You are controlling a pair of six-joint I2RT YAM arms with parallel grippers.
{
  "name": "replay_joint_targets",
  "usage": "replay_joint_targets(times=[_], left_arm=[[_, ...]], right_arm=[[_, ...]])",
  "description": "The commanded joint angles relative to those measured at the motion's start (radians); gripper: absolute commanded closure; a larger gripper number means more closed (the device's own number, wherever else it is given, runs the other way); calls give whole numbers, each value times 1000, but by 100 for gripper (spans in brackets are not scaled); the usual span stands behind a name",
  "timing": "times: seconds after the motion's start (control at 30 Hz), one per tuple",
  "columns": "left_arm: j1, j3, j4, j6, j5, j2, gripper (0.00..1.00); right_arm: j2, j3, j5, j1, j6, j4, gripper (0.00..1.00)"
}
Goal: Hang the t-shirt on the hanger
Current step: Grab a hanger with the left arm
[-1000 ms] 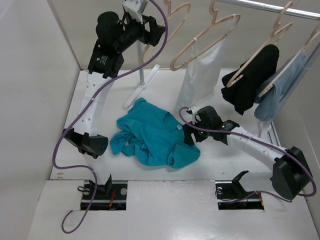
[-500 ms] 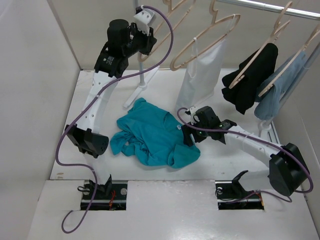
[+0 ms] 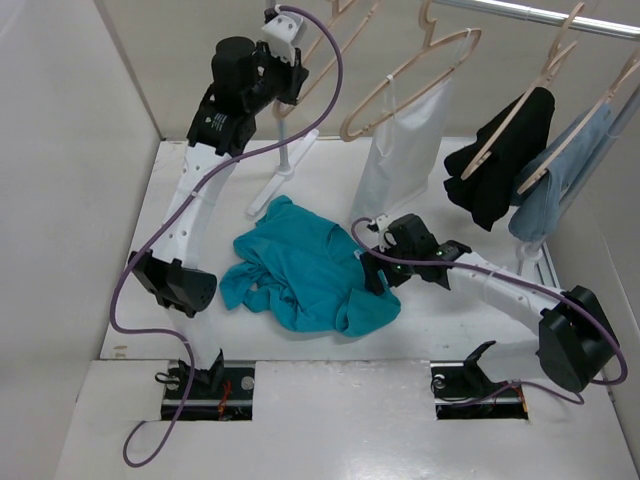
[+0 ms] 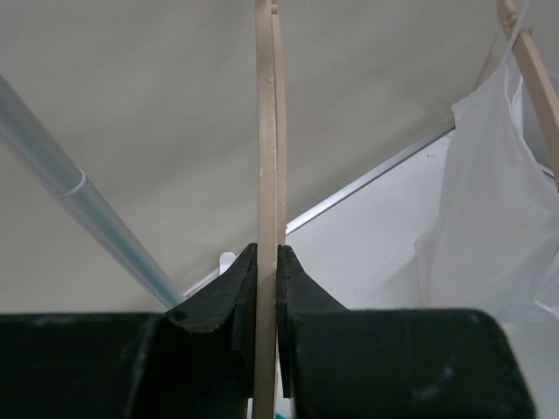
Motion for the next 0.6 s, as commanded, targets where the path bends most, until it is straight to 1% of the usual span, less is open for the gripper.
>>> replay_joint_targets(times=[0.0,0.13,0.3,0.4,0.43,0.53,0.57], left_arm=[[-5,6,94,-22,-28,-117,100],[-5,-19,94,-22,-37,-158,100],[-5,-46,56,-11,-57,-186,100],[6,-129,31,-20,-78,-235,100],[18,-192,19,-33,-78,-267,100],[29,-290,-3,-33,-89,-320,100],[29,-360,-3,-33,-89,-339,100]], right_arm=[[-15,36,22,22,-8,44,15],[-15,59,42,31,-28,33,15],[-15,102,61,51,-56,3,15],[-15,129,71,63,-65,-7,15],[-15,139,71,74,-65,-19,12],[-25,163,71,83,-65,-28,12],[-25,163,71,92,-55,-28,11]])
